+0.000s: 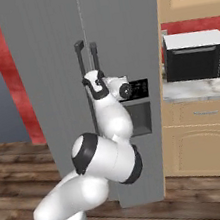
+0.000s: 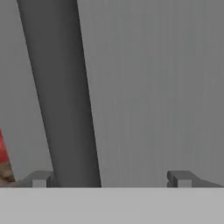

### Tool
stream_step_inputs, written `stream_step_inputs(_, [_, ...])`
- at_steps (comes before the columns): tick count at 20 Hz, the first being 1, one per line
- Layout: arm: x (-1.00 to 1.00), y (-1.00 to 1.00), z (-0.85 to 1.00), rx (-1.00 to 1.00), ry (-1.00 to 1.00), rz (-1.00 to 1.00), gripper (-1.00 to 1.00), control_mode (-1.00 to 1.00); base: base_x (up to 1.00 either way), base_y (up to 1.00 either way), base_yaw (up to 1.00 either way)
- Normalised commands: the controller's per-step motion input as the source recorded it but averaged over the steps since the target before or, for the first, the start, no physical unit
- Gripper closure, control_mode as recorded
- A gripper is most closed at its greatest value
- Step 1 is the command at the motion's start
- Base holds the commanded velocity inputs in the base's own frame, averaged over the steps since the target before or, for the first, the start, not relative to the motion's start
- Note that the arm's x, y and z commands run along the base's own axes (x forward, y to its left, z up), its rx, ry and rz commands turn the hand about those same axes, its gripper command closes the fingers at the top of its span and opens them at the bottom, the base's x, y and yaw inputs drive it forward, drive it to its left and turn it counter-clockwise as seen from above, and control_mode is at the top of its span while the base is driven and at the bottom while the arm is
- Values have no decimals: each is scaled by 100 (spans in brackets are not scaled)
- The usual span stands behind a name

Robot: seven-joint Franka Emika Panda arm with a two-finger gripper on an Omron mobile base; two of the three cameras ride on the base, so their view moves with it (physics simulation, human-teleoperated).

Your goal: Pick up the frozen chicken drumstick from the freezer, place it on any shelf in the fridge, and close the fridge and freezer doors when done.

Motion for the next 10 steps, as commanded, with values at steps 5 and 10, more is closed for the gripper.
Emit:
stream_step_inputs(5, [47, 9, 28, 0, -19, -31, -100, -100, 0, 0, 0])
stream_step_inputs(10, [39, 0, 30, 2, -12, -21, -100, -100, 0, 0, 0])
